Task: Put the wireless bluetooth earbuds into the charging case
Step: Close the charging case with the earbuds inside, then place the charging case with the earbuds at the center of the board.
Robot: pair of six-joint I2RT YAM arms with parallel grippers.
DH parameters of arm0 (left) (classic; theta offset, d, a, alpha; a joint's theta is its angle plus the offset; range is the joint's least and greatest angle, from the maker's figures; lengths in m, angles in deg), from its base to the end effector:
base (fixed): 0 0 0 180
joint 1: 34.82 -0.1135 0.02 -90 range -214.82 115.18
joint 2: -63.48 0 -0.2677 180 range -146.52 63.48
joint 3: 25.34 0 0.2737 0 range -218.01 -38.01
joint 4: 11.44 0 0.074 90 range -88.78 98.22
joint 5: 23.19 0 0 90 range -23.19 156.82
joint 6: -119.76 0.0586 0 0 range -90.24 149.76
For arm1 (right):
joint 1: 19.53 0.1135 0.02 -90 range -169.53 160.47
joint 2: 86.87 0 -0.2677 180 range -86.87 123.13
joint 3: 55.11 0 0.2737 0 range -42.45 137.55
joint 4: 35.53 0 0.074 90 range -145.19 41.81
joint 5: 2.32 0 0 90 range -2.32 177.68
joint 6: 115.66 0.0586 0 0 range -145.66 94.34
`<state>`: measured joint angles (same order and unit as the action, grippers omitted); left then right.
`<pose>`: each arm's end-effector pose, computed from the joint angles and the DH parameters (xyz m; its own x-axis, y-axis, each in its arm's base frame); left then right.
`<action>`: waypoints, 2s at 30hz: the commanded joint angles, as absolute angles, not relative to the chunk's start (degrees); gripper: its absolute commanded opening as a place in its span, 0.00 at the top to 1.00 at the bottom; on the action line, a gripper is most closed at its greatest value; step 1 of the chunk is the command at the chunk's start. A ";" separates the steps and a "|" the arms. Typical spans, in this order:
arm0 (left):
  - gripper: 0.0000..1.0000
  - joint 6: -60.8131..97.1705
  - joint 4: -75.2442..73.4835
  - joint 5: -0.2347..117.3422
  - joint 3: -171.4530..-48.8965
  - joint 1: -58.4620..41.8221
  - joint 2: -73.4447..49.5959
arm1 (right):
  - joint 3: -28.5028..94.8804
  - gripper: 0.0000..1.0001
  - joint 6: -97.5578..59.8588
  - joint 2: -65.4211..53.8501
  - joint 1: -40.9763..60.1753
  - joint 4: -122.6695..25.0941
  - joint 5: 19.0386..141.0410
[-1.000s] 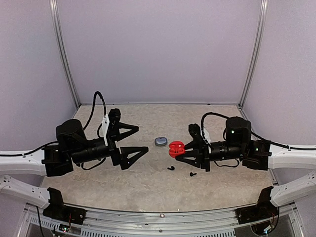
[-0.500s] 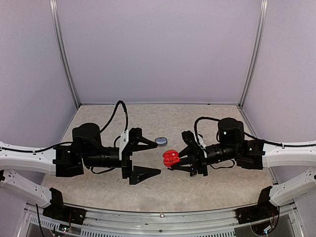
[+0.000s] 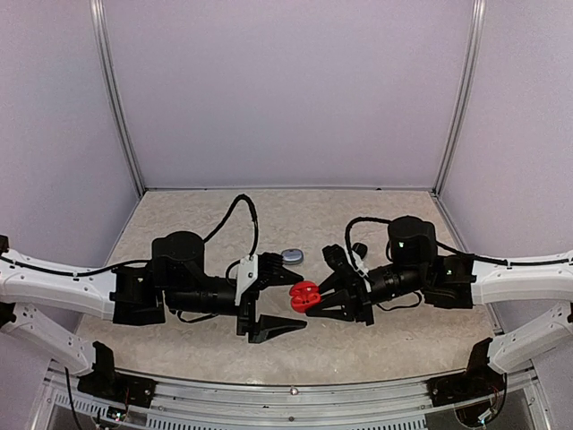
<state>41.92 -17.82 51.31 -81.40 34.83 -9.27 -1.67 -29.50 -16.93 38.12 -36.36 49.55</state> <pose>0.1005 -0.3159 0.2672 0.1487 0.1827 -0.9719 0.9857 0.0513 0.1605 0.1328 0.2772 0.2515 -0.0934 -0.2459 -0.9648 -0.9884 -0.0937 0.1196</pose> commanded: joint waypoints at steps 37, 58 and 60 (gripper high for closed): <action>0.08 30.72 -24.90 69.57 -76.46 27.30 -3.20 | 6.27 1.00 -14.85 -4.96 18.46 -40.37 60.87; 0.01 27.02 -25.05 79.29 -72.37 26.43 0.40 | 38.48 0.97 -21.51 34.44 10.94 -56.10 60.44; 0.01 27.00 -25.13 79.09 -72.37 26.51 0.13 | 39.03 0.96 -21.29 35.30 10.74 -55.85 60.12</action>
